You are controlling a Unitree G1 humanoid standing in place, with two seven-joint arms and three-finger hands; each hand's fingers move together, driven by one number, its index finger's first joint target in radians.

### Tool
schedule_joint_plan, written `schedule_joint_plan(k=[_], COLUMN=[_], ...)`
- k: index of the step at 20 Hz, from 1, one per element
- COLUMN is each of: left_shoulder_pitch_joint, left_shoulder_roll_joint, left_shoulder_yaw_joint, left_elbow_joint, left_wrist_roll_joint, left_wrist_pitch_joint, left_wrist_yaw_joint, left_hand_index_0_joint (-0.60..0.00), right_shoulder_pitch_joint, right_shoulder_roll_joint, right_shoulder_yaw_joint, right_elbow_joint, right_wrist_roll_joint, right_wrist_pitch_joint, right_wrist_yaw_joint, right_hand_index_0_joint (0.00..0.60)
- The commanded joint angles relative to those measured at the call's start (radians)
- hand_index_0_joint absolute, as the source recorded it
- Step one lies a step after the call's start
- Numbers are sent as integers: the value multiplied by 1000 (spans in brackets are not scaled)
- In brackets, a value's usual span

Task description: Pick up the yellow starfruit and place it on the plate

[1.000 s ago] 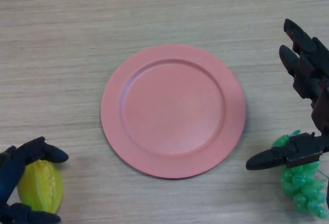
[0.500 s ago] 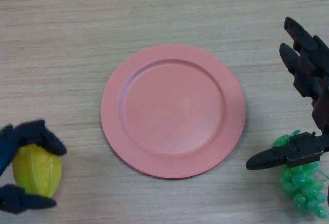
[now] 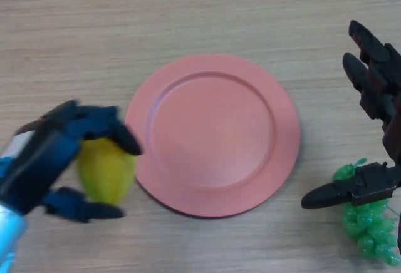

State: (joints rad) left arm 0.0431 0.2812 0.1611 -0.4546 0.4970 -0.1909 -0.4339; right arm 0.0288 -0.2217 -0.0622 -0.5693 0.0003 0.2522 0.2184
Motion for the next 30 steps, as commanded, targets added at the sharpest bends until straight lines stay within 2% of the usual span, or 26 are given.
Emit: schedule_joint_plan(k=[1,3,7,10,11,12,14,17,18,19,20,21,22,23,24,28,30], left_shoulder_pitch_joint=[-36,-49,-99,-114,-118,-122,-135,-158,-161,-162,-163,-167,-170,-174,-177,-168,-155], left_shoulder_roll_joint=[11,-5,-22,-40,-47,-48,-44,-51,-49,-46,-47,-48,-49,-48,-48,-48,-53], left_shoulder_yaw_joint=[-17,-74,-130,-152,-158,-160,-167,-156,-157,-163,-163,-163,-163,-168,-171,-166,-158], left_elbow_joint=[-18,22,106,139,130,132,180,198,210,234,239,252,264,290,302,283,232], left_wrist_roll_joint=[0,-26,-114,-225,-299,-325,-324,-487,-489,-460,-458,-452,-444,-406,-381,-375,-439], left_wrist_pitch_joint=[-75,-62,7,76,176,208,207,284,276,268,264,260,255,246,247,272,329], left_wrist_yaw_joint=[161,205,252,249,240,237,225,203,202,200,203,211,219,231,233,225,233], left_hand_index_0_joint=[-600,-600,-600,-600,-600,-600,-600,-600,-600,-550,-448,-300,-199,-57,0,0,0], right_shoulder_pitch_joint=[-18,-10,-4,-6,-7,-5,-7,-3,-5,-4,-4,-2,0,2,2,-1,0], right_shoulder_roll_joint=[-21,-19,-16,-17,-16,-16,-17,-16,-17,-17,-17,-17,-17,-16,-16,-16,-16], right_shoulder_yaw_joint=[-43,-42,-42,-46,-43,-42,-42,-44,-46,-47,-47,-48,-48,-48,-47,-42,-44], right_elbow_joint=[-70,-74,-85,-100,-103,-103,-105,-99,-98,-97,-97,-96,-94,-91,-89,-80,-77], right_wrist_roll_joint=[68,67,70,85,83,80,81,82,84,82,82,80,81,81,79,73,74], right_wrist_pitch_joint=[-105,-110,-104,-80,-77,-79,-74,-88,-86,-86,-87,-89,-91,-93,-92,-110,-112], right_wrist_yaw_joint=[-39,-42,-48,-55,-57,-56,-51,-50,-50,-50,-49,-48,-47,-45,-45,-47,-48], right_hand_index_0_joint=[0,0,0,0,0,0,0,0,0,0,0,0,0,0,0,0,0])
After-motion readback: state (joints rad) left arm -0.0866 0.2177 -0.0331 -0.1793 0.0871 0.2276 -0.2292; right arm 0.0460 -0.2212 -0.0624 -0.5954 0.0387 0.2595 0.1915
